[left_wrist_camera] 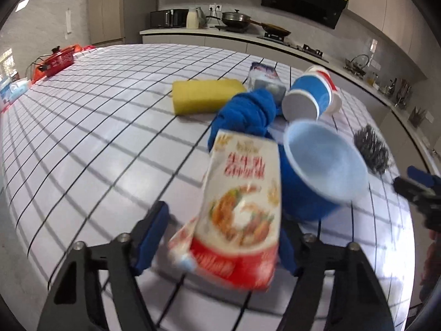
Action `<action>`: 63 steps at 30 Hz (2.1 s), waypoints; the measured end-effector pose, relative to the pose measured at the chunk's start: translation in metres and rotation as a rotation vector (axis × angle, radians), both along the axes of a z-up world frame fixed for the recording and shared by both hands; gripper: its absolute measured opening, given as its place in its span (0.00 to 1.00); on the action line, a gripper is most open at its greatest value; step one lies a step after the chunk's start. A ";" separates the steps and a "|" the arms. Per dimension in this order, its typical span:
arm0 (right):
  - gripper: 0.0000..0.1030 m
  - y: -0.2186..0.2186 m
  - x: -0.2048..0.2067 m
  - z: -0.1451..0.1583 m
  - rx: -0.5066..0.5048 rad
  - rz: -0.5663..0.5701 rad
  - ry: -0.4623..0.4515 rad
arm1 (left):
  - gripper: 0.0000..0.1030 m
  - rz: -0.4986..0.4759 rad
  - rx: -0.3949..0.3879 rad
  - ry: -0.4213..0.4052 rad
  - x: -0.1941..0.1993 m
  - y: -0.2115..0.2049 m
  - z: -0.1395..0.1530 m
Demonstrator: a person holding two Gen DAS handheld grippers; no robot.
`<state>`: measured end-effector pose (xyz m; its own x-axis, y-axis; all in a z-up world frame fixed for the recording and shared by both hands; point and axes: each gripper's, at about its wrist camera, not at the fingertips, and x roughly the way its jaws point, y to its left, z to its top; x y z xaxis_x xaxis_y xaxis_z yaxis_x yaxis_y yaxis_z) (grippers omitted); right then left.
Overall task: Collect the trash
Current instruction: 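Grasp the steel wool with the right tool while the left tool grasps the milk carton, then carry the steel wool and milk carton over the black bin and release both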
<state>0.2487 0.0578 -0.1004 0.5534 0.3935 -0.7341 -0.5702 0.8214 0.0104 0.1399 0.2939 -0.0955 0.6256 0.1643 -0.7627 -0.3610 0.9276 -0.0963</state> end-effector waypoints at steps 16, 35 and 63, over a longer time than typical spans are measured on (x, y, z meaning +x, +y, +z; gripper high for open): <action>0.45 0.031 0.070 -0.021 -0.031 -0.040 0.085 | 0.50 -0.035 -0.024 -0.001 0.034 0.030 0.004; 0.45 0.005 -0.003 0.016 0.028 -0.020 0.047 | 0.50 -0.051 0.001 -0.089 -0.015 0.003 0.047; 0.45 -0.168 -0.122 0.053 0.045 -0.307 0.001 | 0.50 -0.421 -0.031 -0.154 -0.042 -0.160 0.078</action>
<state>0.1262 -0.1102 -0.0475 0.6509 0.2401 -0.7201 -0.2957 0.9539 0.0508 0.0974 0.1343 -0.0175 0.7395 -0.1499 -0.6562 0.0676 0.9865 -0.1492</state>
